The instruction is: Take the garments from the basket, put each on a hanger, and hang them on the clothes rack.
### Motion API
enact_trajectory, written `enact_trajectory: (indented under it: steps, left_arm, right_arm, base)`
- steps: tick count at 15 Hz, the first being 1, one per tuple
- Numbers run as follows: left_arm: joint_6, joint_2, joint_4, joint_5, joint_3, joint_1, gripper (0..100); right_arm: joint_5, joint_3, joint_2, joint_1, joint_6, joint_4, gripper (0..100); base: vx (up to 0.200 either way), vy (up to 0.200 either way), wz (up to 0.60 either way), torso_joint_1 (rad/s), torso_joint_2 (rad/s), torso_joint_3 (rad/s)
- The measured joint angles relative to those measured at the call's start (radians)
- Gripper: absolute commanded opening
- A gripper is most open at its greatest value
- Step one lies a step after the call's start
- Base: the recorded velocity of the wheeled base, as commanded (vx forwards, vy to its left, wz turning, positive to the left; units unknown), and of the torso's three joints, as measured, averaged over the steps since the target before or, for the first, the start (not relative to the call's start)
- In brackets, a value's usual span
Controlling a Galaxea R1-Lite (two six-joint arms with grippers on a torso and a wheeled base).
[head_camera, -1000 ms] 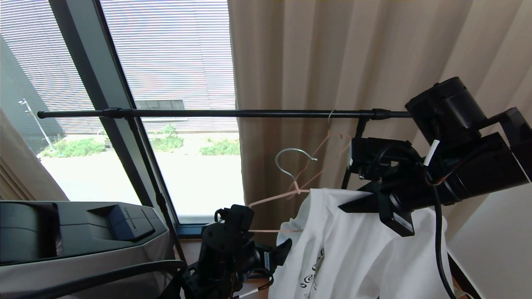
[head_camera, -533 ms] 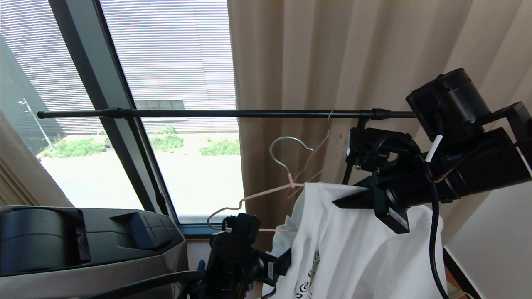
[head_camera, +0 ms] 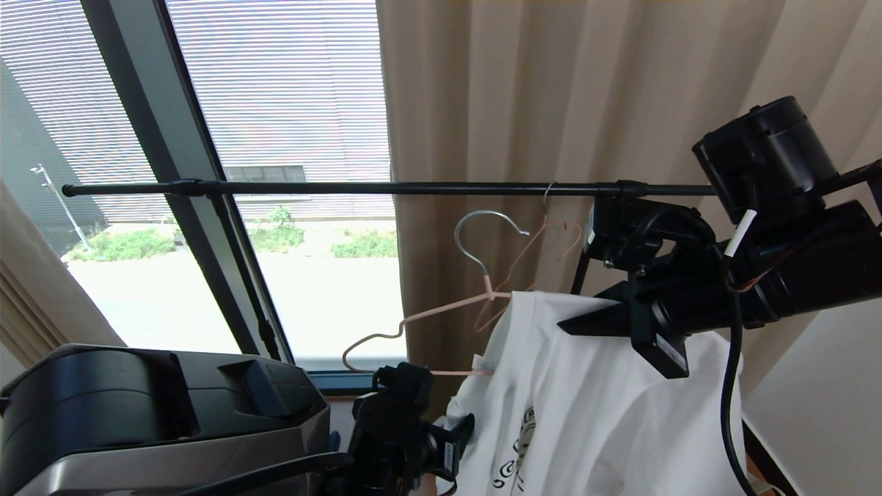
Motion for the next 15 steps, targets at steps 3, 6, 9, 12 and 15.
enact_trajectory:
  steps: [3, 6, 9, 12, 15]
  left_arm:
    - [0.008, 0.002, -0.064, -0.001, 0.013, 0.0, 0]
    - [0.034, 0.003, -0.114, -0.002, 0.037, 0.004, 0]
    - [0.039, 0.005, -0.116, -0.002, 0.041, 0.027, 0]
    - [0.039, 0.004, -0.116, -0.002, 0.038, 0.05, 0]
    - [0.049, 0.003, -0.116, -0.002, 0.036, 0.071, 0]
  right_arm:
    - [0.001, 0.007, 0.0, -0.031, 0.0, 0.0, 0]
    - [0.005, 0.01, 0.005, -0.081, 0.0, 0.0, 0]
    - [0.023, 0.03, 0.008, -0.127, 0.0, -0.001, 0]
    - [0.034, 0.056, 0.004, -0.148, 0.0, -0.001, 0]
    - [0.036, 0.083, -0.008, -0.166, -0.002, 0.0, 0]
  base:
    - [0.0, 0.0, 0.0, 0.0, 0.0, 0.0]
    - [0.0, 0.0, 0.0, 0.0, 0.0, 0.0]
    - [0.0, 0.0, 0.0, 0.0, 0.0, 0.0]
    - [0.0, 0.0, 0.0, 0.0, 0.0, 0.0]
    - [0.0, 0.0, 0.0, 0.0, 0.0, 0.0]
